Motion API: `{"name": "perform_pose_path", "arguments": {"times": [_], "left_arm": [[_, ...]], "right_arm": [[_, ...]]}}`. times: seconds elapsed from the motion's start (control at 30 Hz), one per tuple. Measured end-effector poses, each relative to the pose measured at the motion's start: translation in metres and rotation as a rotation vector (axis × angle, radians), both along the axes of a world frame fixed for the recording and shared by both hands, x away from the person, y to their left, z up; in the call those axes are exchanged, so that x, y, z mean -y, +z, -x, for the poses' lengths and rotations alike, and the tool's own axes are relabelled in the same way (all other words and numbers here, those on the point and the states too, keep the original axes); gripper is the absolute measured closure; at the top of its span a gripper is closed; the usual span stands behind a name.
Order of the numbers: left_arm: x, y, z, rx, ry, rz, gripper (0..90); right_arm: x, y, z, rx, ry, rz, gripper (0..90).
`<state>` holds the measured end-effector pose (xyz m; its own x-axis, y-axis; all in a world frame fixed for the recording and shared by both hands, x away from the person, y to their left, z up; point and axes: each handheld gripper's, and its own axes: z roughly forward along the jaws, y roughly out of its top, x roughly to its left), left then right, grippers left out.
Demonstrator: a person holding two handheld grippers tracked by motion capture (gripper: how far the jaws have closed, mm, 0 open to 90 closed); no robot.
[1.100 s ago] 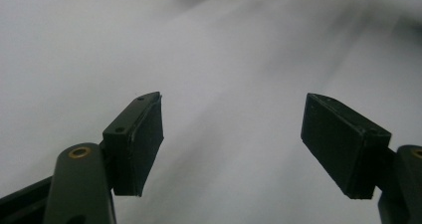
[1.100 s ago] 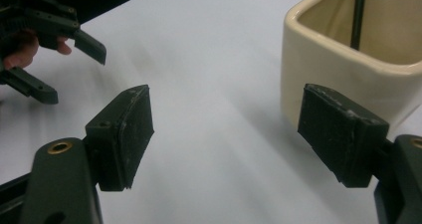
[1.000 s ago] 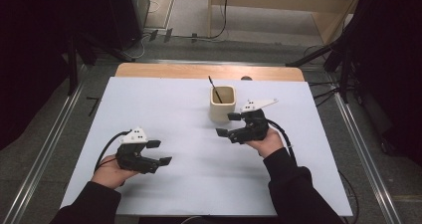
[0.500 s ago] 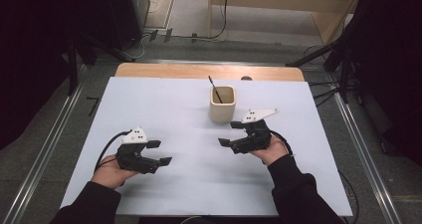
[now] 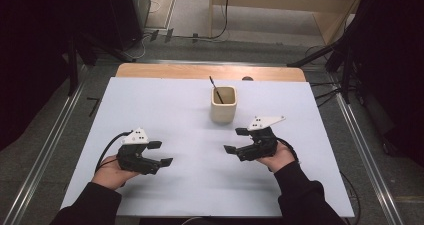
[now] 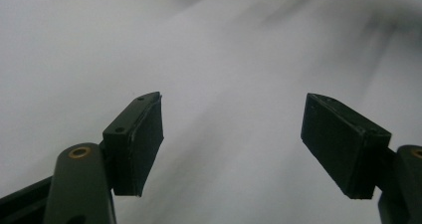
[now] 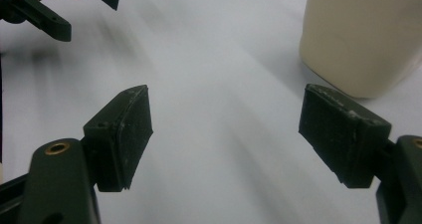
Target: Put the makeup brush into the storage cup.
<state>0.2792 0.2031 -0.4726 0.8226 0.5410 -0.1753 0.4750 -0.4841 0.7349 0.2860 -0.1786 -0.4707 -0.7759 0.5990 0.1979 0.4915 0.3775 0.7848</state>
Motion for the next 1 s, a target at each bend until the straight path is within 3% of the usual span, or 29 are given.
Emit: {"name": "perform_pose_path", "arguments": {"times": [1.0], "left_arm": [[0.000, 0.001, 0.001, 0.008, -0.004, 0.001, 25.4]], "right_arm": [[0.041, -0.004, 0.022, -0.003, -0.056, 0.000, 22.0]]}}
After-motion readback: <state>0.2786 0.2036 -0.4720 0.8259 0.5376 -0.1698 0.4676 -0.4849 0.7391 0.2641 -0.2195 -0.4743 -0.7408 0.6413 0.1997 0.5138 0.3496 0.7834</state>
